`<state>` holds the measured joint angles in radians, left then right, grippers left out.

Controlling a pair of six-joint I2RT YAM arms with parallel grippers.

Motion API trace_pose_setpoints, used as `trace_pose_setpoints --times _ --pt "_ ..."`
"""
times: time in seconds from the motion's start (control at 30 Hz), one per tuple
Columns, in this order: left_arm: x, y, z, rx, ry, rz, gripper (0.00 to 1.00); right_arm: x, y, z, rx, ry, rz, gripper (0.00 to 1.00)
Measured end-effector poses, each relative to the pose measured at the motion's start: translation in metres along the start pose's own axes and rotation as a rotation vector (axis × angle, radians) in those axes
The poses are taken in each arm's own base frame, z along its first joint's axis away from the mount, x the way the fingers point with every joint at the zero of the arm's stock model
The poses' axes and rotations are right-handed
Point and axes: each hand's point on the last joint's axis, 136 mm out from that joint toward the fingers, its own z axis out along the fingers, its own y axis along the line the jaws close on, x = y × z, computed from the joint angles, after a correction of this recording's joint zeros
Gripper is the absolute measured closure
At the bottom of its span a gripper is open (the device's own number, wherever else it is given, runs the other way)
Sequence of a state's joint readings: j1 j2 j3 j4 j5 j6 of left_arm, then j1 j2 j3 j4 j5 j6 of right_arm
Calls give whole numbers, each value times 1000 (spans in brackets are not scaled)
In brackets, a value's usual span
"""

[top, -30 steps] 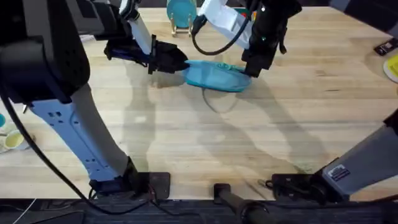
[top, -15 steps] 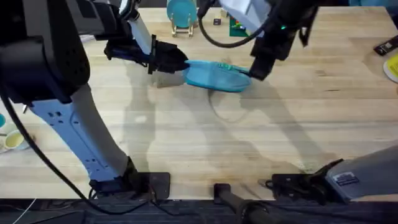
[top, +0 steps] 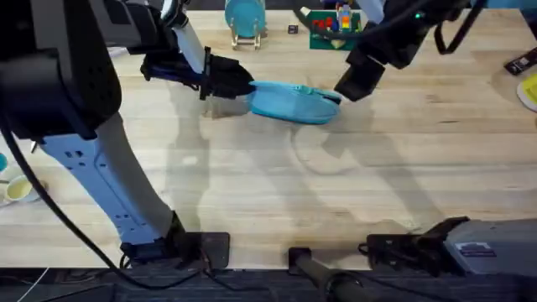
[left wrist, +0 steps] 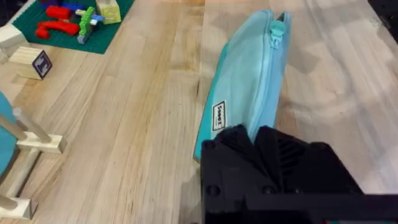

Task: Unzip the bag, pick up the pens from the table one at a time and place them inside, then zip the bag closed.

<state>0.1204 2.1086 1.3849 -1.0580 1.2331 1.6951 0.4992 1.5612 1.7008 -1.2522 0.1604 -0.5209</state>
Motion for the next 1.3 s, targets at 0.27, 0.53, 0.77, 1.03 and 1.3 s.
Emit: trace_pose_setpoints --times 0.27,0.53,0.77,1.03,1.3 --pt "0 0 0 0 0 0 960 -24 10 -5 -72 -123 62 5" --pt "0 0 0 0 0 0 960 -40 27 -11 -241 -238 82 3" --pt "0 0 0 0 0 0 960 -37 18 3 -279 -223 98 5" --pt "0 0 0 0 0 0 960 -36 25 43 -347 -134 67 5" --pt "0 0 0 0 0 0 959 -40 28 70 -380 -99 64 26"
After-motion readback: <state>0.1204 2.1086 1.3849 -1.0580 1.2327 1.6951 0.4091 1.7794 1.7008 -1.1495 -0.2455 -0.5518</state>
